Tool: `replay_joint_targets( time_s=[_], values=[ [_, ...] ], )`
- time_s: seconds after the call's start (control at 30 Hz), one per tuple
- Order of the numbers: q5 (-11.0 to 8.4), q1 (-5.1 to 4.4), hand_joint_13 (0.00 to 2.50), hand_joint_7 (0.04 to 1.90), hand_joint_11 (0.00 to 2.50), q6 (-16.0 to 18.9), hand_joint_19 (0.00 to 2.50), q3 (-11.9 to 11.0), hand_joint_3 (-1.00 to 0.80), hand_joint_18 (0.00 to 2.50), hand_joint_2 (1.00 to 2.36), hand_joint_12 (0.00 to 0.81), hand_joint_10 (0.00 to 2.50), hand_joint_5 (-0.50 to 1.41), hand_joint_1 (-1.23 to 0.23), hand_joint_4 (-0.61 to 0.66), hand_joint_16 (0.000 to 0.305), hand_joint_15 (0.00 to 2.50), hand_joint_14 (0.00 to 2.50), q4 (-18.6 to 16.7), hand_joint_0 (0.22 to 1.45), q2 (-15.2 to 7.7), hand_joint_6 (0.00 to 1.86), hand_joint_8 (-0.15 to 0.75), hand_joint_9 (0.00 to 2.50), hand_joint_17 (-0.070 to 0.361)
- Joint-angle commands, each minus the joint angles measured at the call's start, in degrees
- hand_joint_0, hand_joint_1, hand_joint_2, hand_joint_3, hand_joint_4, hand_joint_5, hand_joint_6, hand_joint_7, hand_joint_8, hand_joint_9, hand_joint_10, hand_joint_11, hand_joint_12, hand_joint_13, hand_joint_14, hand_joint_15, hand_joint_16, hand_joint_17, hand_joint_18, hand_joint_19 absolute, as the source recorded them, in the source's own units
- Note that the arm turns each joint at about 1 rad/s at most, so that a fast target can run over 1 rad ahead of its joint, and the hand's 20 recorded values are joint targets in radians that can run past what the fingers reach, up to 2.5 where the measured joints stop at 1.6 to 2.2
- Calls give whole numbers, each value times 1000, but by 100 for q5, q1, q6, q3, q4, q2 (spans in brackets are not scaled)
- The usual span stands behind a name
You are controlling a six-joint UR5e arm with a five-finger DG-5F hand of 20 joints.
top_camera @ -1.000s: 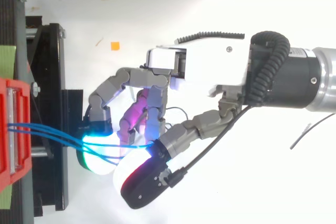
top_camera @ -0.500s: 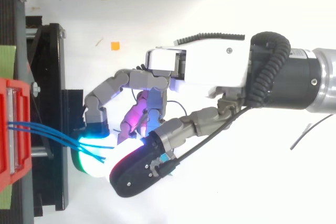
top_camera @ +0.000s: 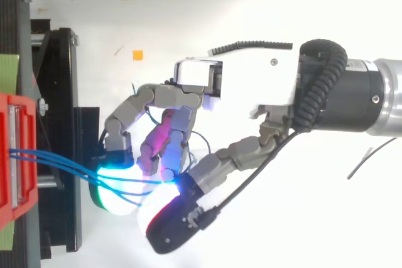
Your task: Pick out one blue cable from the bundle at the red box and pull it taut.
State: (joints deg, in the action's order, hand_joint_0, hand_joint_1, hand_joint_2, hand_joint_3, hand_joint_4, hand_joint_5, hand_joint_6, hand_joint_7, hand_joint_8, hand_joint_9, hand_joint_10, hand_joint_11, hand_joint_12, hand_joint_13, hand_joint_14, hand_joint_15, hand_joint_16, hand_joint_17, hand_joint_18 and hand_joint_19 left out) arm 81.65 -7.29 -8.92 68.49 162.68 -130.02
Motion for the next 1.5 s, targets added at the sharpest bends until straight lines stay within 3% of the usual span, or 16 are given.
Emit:
replay_joint_targets(
  time_s=[0.0, 0.1, 0.23, 0.33, 0.5, 0.7, 0.97, 1.1, 1.47],
  values=[
    [0, 0, 884, 819, 847, 4, 712, -2, -500, 802, 1000, 361, 29, -73, -950, -215, 47, 513, 22, -9, 777, 3, 933, 254, 1395, 106],
    [0, 0, 888, 866, 849, 4, 728, 7, -500, 799, 1000, 354, 30, -64, -970, -209, 46, 516, 21, 0, 749, 3, 931, 248, 1428, 104],
    [0, 0, 914, 848, 851, 4, 764, -2, -500, 809, 1000, 354, 31, -56, -964, -141, 46, 534, 22, 0, 625, -6, 922, 244, 1459, 103],
    [0, 0, 947, 790, 833, 4, 754, -2, -500, 848, 1000, 381, 29, -45, -892, -50, 51, 542, 20, 0, 504, 3, 900, 261, 1496, 115],
    [0, 0, 948, 796, 800, 4, 738, -2, -500, 866, 1000, 420, 25, -57, -831, 16, 59, 518, 18, 0, 437, -6, 849, 289, 1468, 132],
    [9, 0, 932, 870, 781, 4, 742, -2, -500, 838, 1000, 412, 25, -64, -675, 57, 57, 522, 19, 9, 470, 3, 763, 287, 1431, 129],
    [0, 0, 891, 896, 796, 4, 790, -2, -500, 763, 1000, 380, 29, -71, -466, -8, 50, 537, 20, 0, 586, -6, 749, 260, 1389, 113],
    [0, 0, 882, 886, 790, 4, 799, -2, -481, 749, 1001, 385, 31, -72, -496, -2, 51, 549, 22, 0, 628, -6, 751, 262, 1374, 114],
    [9, 0, 907, 841, 818, 4, 786, -2, -171, 788, 1017, 423, 28, -82, -612, 59, 58, 536, 19, 0, 606, 3, 858, 311, 1389, 130]
  ],
)
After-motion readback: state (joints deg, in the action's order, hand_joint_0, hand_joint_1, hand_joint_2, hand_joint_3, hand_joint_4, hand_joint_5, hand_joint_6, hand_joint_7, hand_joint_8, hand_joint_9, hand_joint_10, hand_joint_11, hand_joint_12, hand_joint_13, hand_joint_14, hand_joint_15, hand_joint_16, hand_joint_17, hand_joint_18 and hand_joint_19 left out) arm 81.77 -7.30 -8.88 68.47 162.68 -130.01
